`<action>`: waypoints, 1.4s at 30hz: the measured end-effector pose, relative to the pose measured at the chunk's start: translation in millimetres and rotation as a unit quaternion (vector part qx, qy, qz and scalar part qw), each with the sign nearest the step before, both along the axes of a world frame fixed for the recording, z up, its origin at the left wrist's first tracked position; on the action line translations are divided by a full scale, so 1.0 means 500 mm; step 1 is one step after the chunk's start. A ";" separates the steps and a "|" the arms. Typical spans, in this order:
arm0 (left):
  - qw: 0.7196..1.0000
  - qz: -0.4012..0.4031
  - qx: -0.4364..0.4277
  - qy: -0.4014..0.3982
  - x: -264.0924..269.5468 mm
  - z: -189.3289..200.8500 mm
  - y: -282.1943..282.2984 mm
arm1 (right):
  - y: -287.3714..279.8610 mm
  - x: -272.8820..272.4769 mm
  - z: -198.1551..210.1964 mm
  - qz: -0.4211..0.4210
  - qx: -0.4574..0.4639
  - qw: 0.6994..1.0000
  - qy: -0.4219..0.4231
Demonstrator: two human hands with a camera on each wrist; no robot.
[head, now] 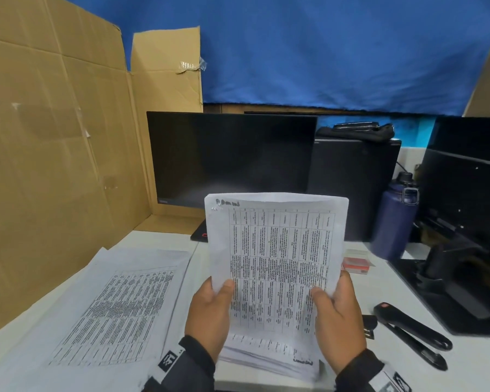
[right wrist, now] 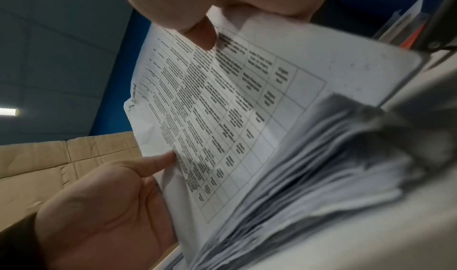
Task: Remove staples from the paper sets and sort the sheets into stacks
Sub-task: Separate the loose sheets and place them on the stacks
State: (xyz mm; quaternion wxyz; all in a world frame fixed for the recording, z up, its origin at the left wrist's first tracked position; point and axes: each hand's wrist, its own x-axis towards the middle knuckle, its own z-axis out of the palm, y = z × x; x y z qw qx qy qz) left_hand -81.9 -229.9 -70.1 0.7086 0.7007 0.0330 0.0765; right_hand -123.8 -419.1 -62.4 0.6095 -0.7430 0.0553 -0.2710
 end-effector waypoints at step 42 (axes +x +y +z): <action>0.952 -0.146 0.258 -0.078 -0.115 0.015 0.023 | 0.029 -0.054 0.082 0.088 -0.428 0.900 -0.001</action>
